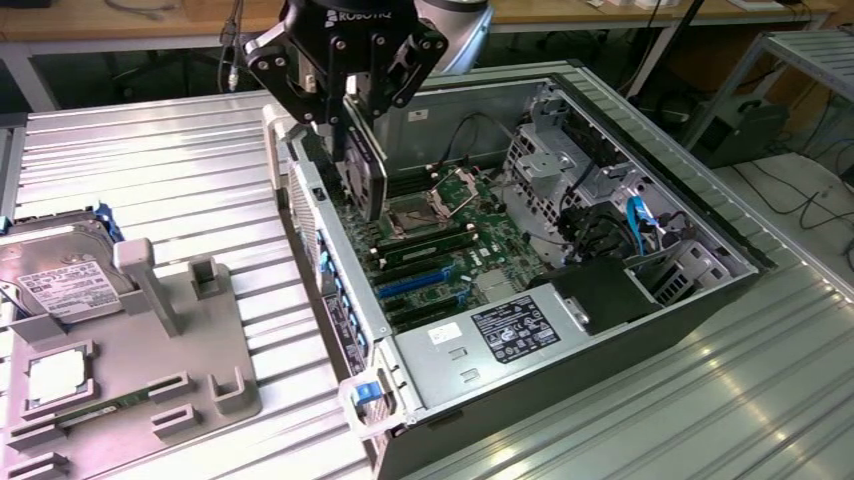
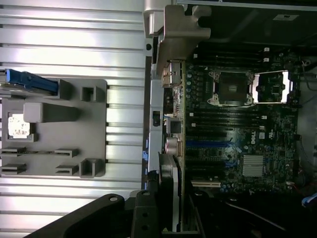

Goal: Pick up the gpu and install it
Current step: 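Pick up the gpu and move the gpu toward the slot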

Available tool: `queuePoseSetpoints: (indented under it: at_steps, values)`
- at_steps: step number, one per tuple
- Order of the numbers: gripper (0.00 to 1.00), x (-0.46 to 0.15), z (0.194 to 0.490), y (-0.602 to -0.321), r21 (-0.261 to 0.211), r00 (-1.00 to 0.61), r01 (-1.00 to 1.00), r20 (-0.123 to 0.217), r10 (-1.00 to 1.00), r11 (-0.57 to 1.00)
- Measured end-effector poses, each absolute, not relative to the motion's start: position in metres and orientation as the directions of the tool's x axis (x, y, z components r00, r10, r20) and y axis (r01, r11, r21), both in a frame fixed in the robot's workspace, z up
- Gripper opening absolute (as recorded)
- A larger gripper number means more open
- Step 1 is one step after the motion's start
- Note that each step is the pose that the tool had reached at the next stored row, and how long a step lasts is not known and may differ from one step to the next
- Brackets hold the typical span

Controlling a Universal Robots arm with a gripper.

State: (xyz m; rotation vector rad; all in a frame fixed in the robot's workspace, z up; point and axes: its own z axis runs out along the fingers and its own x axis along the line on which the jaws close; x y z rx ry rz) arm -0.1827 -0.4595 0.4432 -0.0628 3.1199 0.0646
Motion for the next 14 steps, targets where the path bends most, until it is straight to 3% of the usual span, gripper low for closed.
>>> queuePoseSetpoints:
  at_steps: [14]
  values:
    - [0.28, -0.165, 0.443, -0.46, 0.041, -0.999, -0.046, -0.021, -0.045, 0.998]
